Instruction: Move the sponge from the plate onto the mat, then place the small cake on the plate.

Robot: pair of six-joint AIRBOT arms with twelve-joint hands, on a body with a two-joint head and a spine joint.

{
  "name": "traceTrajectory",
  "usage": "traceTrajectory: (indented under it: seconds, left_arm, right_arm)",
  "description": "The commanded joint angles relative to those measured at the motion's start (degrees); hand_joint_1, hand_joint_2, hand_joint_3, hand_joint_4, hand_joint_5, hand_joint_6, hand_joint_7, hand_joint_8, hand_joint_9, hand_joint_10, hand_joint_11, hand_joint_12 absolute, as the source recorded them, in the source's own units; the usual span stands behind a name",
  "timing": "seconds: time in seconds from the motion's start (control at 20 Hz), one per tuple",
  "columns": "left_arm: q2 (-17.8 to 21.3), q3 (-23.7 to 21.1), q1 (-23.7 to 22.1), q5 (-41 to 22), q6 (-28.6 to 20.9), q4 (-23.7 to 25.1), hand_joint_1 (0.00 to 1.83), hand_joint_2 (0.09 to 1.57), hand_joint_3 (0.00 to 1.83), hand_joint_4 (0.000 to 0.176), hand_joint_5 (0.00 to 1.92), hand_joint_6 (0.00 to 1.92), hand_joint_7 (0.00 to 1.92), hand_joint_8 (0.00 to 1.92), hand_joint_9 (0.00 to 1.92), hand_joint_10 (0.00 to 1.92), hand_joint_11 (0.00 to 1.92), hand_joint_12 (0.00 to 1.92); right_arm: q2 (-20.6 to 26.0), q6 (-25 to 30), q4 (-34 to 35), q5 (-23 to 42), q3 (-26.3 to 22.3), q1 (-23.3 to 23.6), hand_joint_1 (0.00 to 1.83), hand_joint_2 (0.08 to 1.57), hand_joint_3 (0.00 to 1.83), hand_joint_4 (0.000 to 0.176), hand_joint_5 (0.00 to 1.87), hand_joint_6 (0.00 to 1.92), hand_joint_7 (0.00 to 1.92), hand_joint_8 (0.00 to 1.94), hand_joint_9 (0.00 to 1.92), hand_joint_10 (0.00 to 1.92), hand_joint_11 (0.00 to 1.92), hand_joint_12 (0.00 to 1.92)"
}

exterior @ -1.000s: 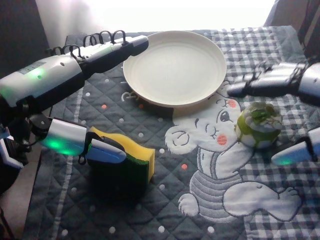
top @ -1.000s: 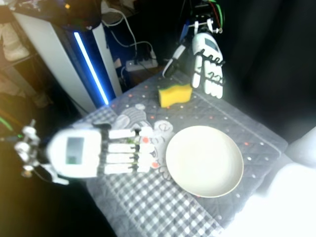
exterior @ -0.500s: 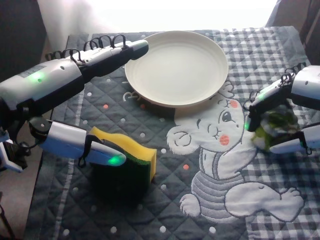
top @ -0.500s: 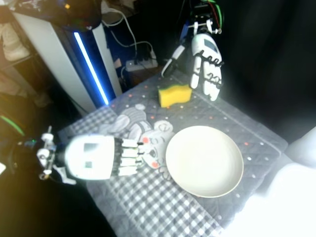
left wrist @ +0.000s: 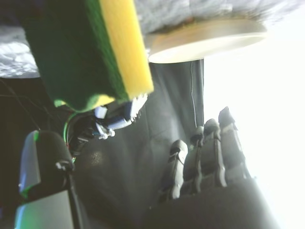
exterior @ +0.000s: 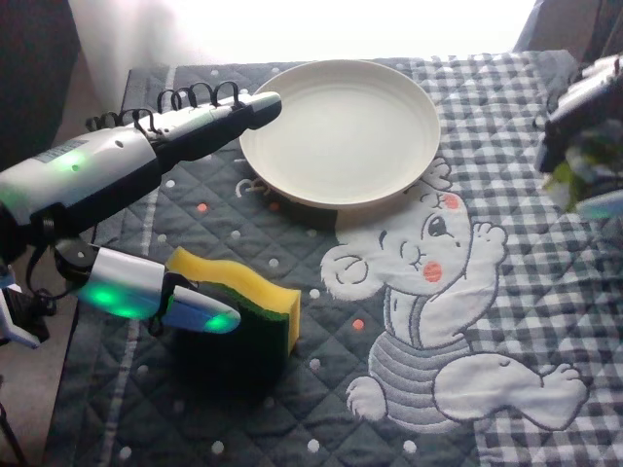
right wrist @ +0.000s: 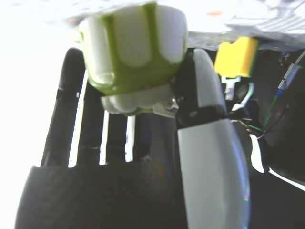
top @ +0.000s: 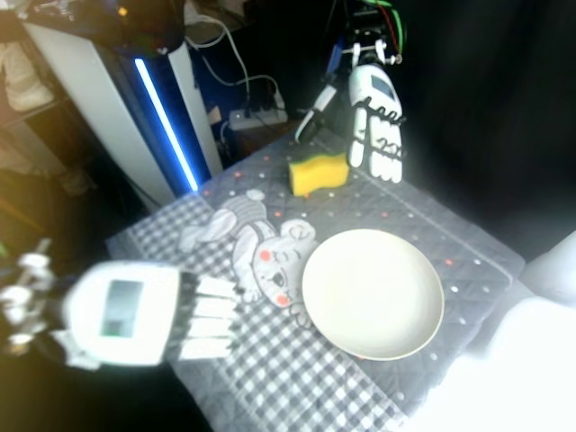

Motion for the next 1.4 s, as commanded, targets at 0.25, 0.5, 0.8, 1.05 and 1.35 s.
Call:
traceTrajectory:
  seconds: [0.25,0.5,0.8,1.05,1.35]
  left_arm:
    - [-0.8,0.2,2.5,-10.5,-1.7,-4.0,0.86,0.78,0.01,0.112,0.00,0.00,0.00,0.00,0.00,0.00,0.07,0.04]
    - [-2.0,1.2,1.8,-10.6,-1.7,-4.2,0.88,0.79,0.00,0.071,0.00,0.00,0.04,0.00,0.03,0.01,0.00,0.51]
    - [-2.4,1.3,1.6,-10.9,-1.7,-4.3,0.94,0.86,0.01,0.000,0.30,0.11,0.31,0.05,0.25,0.08,0.00,0.98]
    - [-2.4,1.2,1.5,-10.9,-1.7,-4.1,0.96,0.87,0.00,0.000,0.12,0.69,0.35,0.10,0.08,0.66,0.00,1.27]
    - [-2.4,1.3,1.4,-10.9,-1.9,-3.7,0.92,0.85,0.00,0.000,0.16,0.40,0.29,0.01,0.07,0.45,0.00,1.24]
  right_arm:
    - [-8.8,-4.5,3.5,4.8,6.0,15.3,1.29,1.04,0.00,0.000,1.12,0.67,1.22,0.60,1.20,0.80,1.04,1.15]
    - [-16.9,-4.2,-0.1,-0.9,10.4,19.0,1.26,1.05,0.00,0.002,1.14,0.78,1.11,0.71,1.07,1.17,0.88,1.49]
    - [-26.1,-3.3,-6.4,-9.0,15.7,21.7,1.38,1.08,0.00,0.000,1.08,0.68,1.04,0.92,0.99,1.18,0.79,1.34]
    - [-31.5,-3.3,-7.7,-15.4,20.4,21.7,1.37,1.11,0.00,0.000,1.14,0.76,0.98,1.00,0.76,1.31,0.22,1.49]
    - [-34.7,-3.3,-8.5,-19.2,23.5,21.7,1.09,1.08,0.00,0.066,0.54,0.40,0.56,0.46,0.48,0.51,0.19,1.22]
